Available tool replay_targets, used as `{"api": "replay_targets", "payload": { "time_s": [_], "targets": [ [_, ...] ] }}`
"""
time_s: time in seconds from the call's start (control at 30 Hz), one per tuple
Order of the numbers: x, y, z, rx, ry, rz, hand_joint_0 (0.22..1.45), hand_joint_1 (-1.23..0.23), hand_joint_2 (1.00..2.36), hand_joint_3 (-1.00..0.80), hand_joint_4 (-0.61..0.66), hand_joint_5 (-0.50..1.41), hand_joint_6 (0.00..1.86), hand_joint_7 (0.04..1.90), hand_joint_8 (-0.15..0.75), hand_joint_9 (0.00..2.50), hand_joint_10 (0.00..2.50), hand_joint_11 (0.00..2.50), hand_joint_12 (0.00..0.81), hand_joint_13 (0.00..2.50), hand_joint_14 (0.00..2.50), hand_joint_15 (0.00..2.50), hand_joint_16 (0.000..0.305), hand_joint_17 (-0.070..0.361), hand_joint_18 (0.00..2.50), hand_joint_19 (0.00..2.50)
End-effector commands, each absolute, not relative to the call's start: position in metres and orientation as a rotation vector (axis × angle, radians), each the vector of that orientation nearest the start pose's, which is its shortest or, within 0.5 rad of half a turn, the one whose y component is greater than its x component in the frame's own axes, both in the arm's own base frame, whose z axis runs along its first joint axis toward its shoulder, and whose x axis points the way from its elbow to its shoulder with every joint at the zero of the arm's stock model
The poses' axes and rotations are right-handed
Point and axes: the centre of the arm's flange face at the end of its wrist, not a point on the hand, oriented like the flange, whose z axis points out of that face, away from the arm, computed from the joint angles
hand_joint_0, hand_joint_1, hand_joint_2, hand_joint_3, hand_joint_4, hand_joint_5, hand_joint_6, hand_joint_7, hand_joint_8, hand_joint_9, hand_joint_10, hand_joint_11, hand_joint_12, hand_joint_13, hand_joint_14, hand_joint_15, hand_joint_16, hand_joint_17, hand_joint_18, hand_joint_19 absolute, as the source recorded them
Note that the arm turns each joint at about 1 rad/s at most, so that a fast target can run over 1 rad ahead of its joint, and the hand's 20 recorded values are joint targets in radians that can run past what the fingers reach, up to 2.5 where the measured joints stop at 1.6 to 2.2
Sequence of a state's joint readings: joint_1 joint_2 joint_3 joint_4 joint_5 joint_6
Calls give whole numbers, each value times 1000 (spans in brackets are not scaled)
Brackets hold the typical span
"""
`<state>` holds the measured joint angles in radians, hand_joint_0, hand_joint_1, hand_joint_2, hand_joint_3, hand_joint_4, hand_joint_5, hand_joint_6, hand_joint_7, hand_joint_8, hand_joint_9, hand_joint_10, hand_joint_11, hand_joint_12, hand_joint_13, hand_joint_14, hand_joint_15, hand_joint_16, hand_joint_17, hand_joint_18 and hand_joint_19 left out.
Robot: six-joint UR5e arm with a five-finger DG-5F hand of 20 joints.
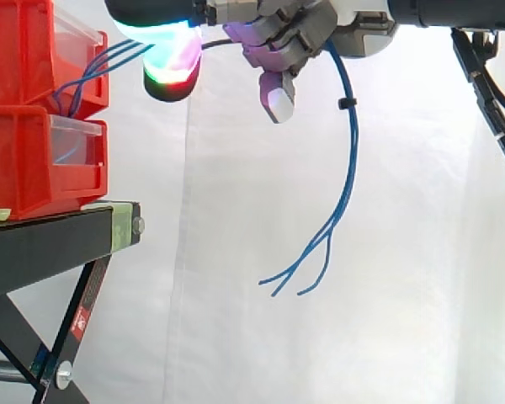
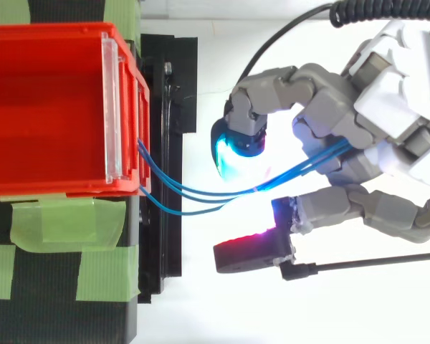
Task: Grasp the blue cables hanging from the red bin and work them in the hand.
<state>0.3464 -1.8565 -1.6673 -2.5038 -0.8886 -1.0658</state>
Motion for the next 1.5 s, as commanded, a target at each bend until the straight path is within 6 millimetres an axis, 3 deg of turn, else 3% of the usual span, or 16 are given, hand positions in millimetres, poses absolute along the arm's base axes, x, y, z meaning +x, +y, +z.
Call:
{"api": "replay_targets", "payload": {
  "time_s": [0.0, 0.33, 0.5, 0.8, 0.97, 1.1, 1.17, 1.33, 1.47],
  "targets": [
    [615, 17, 347, 697, 1193, 274, 974, -633, 1018, -555, 249, -48, 995, 1074, 350, 1601, 2500, 2500, 470, 1747, 2500, 1461, 186, 139, 2483, 559],
    [615, 29, 346, 691, 1197, 289, 978, -631, 1018, -557, 250, -51, 995, 1073, 350, 1601, 2500, 2500, 470, 1747, 2500, 1461, 186, 139, 2483, 559],
    [621, 30, 322, 707, 1228, 292, 980, -631, 1018, -555, 252, -51, 997, 1064, 350, 1601, 2500, 2500, 470, 1747, 2500, 1461, 186, 139, 2483, 559],
    [622, 26, 318, 709, 1236, 291, 981, -634, 1023, -372, 257, -52, 947, 1067, 350, 1601, 2500, 2500, 470, 1747, 2500, 1461, 186, 139, 2483, 559],
    [621, 25, 317, 699, 1251, 292, 1009, -589, 1025, -154, 270, -20, 828, 1046, 350, 1601, 2500, 2500, 470, 1747, 2500, 1461, 186, 139, 2483, 559],
    [621, 24, 317, 694, 1252, 296, 1030, -558, 1019, 53, 269, 143, 408, 1220, 350, 1601, 2500, 2500, 470, 1747, 2500, 1461, 186, 139, 2483, 559],
    [622, 24, 317, 692, 1253, 297, 1034, -564, 1009, 155, 288, 165, 369, 1214, 350, 1601, 2500, 2500, 470, 1747, 2500, 1461, 186, 139, 2483, 559],
    [622, 23, 319, 694, 1249, 297, 998, -561, 1080, 180, 296, 253, 37, 1330, 350, 1601, 2500, 2500, 470, 1747, 2500, 1461, 186, 139, 2483, 559],
    [622, 23, 318, 693, 1251, 297, 1016, -584, 1060, 247, 305, 258, 1, 1328, 350, 1601, 2500, 2500, 470, 1747, 2500, 1461, 186, 139, 2483, 559]
  ]
}}
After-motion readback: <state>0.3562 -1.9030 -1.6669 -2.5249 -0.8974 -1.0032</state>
